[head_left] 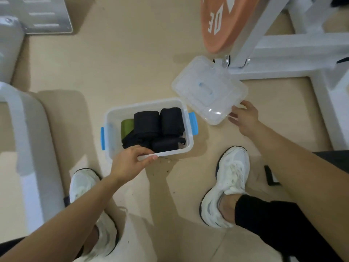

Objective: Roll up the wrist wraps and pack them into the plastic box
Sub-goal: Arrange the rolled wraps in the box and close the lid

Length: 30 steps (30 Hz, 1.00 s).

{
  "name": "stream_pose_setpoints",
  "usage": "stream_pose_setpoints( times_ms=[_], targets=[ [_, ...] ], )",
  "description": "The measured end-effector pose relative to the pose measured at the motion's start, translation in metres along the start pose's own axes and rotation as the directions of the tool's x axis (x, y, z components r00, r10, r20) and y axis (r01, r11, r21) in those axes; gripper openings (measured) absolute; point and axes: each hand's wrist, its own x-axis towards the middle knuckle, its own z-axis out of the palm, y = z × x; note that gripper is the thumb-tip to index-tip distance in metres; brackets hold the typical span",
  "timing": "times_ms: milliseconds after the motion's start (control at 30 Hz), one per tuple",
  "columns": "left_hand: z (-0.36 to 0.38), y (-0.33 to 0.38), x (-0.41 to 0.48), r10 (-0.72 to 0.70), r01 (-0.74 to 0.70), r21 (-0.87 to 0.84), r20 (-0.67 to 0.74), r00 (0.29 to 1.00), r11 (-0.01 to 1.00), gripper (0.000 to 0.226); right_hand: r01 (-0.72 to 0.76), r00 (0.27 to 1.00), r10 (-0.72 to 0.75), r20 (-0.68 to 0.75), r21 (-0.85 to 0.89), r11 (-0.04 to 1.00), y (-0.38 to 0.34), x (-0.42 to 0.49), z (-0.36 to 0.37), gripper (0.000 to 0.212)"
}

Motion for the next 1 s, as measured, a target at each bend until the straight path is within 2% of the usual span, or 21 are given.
stream_pose_setpoints(
  times_ms=[100, 167, 300, 400, 467, 500, 567, 600, 633, 700, 767, 800, 867, 933, 1000],
  targets=[
    [0.004, -0.001, -0.004, 0.023, -0.02, 0.063, -0.044, 0.999, 0.998, 0.046, 0.124, 0.989, -0.125, 0.073, 0.021, 0.992, -0.008, -0.021, 0.005, 0.033],
    [0.007, -0.001, -0.006, 0.053, -0.043, 0.119, -0.086, 0.995, 0.992, 0.053, 0.247, 0.961, -0.239, 0.137, -0.043, 0.968, -0.012, -0.037, 0.007, 0.029],
    [0.007, 0.002, -0.01, 0.067, -0.049, 0.148, -0.118, 0.991, 0.988, 0.061, 0.513, 0.845, -0.46, 0.272, -0.175, 0.84, -0.019, -0.067, 0.013, 0.028],
    [0.006, 0.003, -0.012, 0.064, -0.049, 0.147, -0.098, 0.993, 0.988, 0.063, 0.691, 0.722, -0.613, 0.323, -0.29, 0.662, -0.018, -0.089, 0.019, 0.026],
    [0.005, 0.005, -0.014, 0.072, -0.063, 0.087, -0.103, 0.992, 0.994, 0.053, 0.775, 0.632, -0.666, 0.397, -0.354, 0.524, -0.012, -0.104, 0.022, 0.029],
    [0.004, 0.005, -0.015, 0.07, -0.069, 0.014, -0.132, 0.989, 0.998, 0.043, 0.832, 0.549, -0.697, 0.461, -0.381, 0.404, -0.006, -0.11, 0.023, 0.032],
    [-0.003, 0.007, -0.019, 0.028, -0.062, -0.15, -0.219, 0.975, 0.987, 0.023, 0.917, 0.33, -0.731, 0.597, -0.387, 0.097, 0.01, -0.114, 0.02, 0.037],
    [-0.009, 0.007, -0.02, -0.012, -0.045, -0.194, -0.279, 0.96, 0.98, 0.013, 0.925, 0.24, -0.725, 0.645, -0.379, -0.032, 0.017, -0.114, 0.018, 0.039],
    [-0.015, 0.007, -0.022, -0.05, -0.028, -0.221, -0.339, 0.939, 0.975, 0.003, 0.917, 0.18, -0.708, 0.683, -0.378, -0.132, 0.023, -0.114, 0.016, 0.04],
    [-0.029, 0.004, -0.023, -0.108, -0.006, -0.257, -0.429, 0.897, 0.966, 0.008, 0.87, 0.091, -0.667, 0.739, -0.385, -0.308, 0.03, -0.119, 0.016, 0.041],
    [-0.042, 0.007, -0.02, -0.084, -0.041, -0.254, -0.463, 0.882, 0.966, 0.005, 0.811, 0.0, -0.624, 0.782, -0.365, -0.457, 0.035, -0.121, 0.019, 0.038],
    [-0.046, 0.011, -0.017, -0.025, -0.087, -0.219, -0.464, 0.886, 0.972, 0.006, 0.794, -0.04, -0.609, 0.792, -0.345, -0.5, 0.038, -0.122, 0.02, 0.036],
    [-0.048, 0.025, -0.009, 0.158, -0.217, -0.103, -0.406, 0.9, 0.971, 0.03, 0.783, -0.093, -0.583, 0.807, -0.303, -0.543, 0.043, -0.122, 0.024, 0.034],
    [-0.042, 0.042, 0.0, 0.349, -0.344, 0.068, -0.263, 0.899, 0.937, 0.052, 0.784, -0.106, -0.547, 0.83, -0.268, -0.56, 0.05, -0.124, 0.027, 0.034],
    [-0.027, 0.054, 0.007, 0.431, -0.402, 0.248, -0.069, 0.9, 0.881, 0.054, 0.814, -0.083, -0.513, 0.854, -0.239, -0.529, 0.055, -0.126, 0.029, 0.035]
  ],
)
